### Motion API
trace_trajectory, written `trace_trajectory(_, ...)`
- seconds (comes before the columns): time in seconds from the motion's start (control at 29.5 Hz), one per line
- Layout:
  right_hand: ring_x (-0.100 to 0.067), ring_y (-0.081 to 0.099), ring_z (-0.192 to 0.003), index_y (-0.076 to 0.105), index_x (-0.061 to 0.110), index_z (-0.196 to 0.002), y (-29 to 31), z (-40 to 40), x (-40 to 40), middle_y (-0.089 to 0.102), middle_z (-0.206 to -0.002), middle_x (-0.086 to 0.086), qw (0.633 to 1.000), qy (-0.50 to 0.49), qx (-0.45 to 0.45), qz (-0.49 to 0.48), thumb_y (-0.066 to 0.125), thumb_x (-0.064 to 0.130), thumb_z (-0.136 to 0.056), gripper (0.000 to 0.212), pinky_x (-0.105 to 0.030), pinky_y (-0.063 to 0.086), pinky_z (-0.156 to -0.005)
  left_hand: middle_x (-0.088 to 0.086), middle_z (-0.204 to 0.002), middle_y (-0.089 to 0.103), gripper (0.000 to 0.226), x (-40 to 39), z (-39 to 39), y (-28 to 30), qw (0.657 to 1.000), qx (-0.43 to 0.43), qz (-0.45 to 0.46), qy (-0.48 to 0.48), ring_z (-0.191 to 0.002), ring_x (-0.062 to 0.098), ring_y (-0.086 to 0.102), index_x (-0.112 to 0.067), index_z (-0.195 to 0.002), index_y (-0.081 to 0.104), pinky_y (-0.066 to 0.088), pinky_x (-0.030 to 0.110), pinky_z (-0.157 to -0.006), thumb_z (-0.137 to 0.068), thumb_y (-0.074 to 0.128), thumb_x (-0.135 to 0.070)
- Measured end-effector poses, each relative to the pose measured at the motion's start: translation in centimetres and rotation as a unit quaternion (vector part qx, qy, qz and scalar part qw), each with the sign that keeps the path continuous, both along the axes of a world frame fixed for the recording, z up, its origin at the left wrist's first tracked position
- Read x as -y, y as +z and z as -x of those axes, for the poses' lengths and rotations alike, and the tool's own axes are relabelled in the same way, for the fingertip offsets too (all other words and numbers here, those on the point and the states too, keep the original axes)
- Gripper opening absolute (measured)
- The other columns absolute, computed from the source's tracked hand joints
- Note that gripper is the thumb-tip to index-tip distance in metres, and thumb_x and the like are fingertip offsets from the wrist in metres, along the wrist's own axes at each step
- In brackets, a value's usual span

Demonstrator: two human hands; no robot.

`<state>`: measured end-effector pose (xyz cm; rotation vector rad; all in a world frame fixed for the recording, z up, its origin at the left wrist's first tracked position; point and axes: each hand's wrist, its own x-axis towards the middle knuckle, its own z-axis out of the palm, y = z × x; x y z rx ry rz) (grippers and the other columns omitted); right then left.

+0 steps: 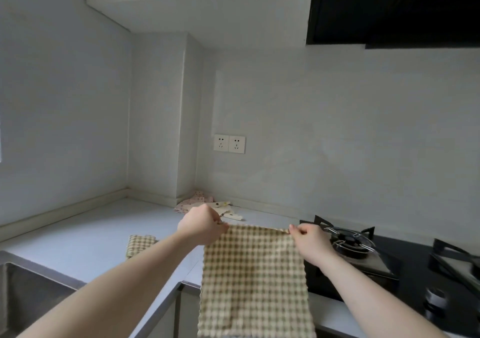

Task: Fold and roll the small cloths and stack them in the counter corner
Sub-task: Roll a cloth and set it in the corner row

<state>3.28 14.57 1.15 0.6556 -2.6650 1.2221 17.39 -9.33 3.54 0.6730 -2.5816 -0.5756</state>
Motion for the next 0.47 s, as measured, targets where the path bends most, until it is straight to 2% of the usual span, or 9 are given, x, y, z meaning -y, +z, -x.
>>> trace_trajectory(0.1,-0.017,0.048,-0.055,0.049,0.016,-0.056,-1.6,1.9,0.9,0.047,-0.05,0.004,0.998,-0.03,0.063,0.0,0.057,0.034,-0.102,0.049,-0.028,0.032,-0.053,-0.006,-0.051,0.05,0.049,0.2,2.3,-1.4,0.999,0.022,-0.018,0.015,-0.055,0.016,0.049,-0.02,-0.051,0.053,0.036,0.023,-0.051,-0.094,0.064,-0.041)
trace_trajectory(0.14,-0.018,0.051,-0.056,0.056,0.014,-0.057,-2.0,2.6,1.2,0.051,-0.051,0.003,0.996,-0.036,0.083,0.006,0.058,0.033,-0.1,0.047,-0.027,0.036,-0.054,-0.005,-0.053,0.053,0.048,0.4,3.1,-1.8,0.999,0.022,-0.025,0.02,-0.055,0.017,0.05,-0.018,-0.053,0.055,0.038,0.023,-0.052,-0.095,0.063,-0.04)
trace_trajectory(0.24,-0.02,0.065,-0.06,0.075,0.008,-0.079,-2.6,4.3,1.8,0.067,-0.063,-0.003,0.991,-0.052,0.118,0.028,0.059,0.032,-0.1,0.036,-0.029,0.051,-0.059,-0.005,-0.071,0.07,0.041,0.8,5.3,-2.5,0.999,0.009,-0.033,0.011,-0.06,0.018,0.06,-0.019,-0.058,0.062,0.043,0.023,-0.051,-0.097,0.061,-0.034)
trace_trajectory(0.3,-0.017,0.071,-0.059,0.073,0.014,-0.087,-2.5,5.0,2.2,0.073,-0.068,-0.004,0.987,-0.053,0.137,0.066,0.059,0.03,-0.101,0.026,-0.026,0.055,-0.058,-0.007,-0.083,0.074,0.035,1.2,6.4,-2.7,1.0,0.0,-0.028,0.005,-0.065,0.016,0.065,-0.027,-0.061,0.065,0.046,0.023,-0.051,-0.096,0.059,-0.025)
trace_trajectory(0.41,-0.019,0.076,-0.067,0.072,0.017,-0.093,-2.4,6.2,2.9,0.077,-0.078,-0.005,0.98,-0.04,0.146,0.129,0.061,0.025,-0.101,0.015,-0.035,0.064,-0.074,-0.009,-0.063,0.063,0.032,1.5,7.5,-2.2,1.0,-0.029,-0.007,0.007,-0.06,0.013,0.056,-0.025,-0.064,0.07,0.037,0.021,-0.046,-0.093,0.059,-0.017)
trace_trajectory(0.47,-0.017,0.077,-0.069,0.075,0.014,-0.094,-2.3,7.1,3.2,0.077,-0.082,-0.003,0.978,-0.038,0.137,0.151,0.062,0.024,-0.1,0.017,-0.035,0.064,-0.077,-0.007,-0.071,0.07,0.022,1.8,8.1,-2.1,0.999,-0.045,0.011,0.005,-0.068,0.015,0.06,-0.025,-0.077,0.078,0.037,0.021,-0.053,-0.094,0.064,-0.024)
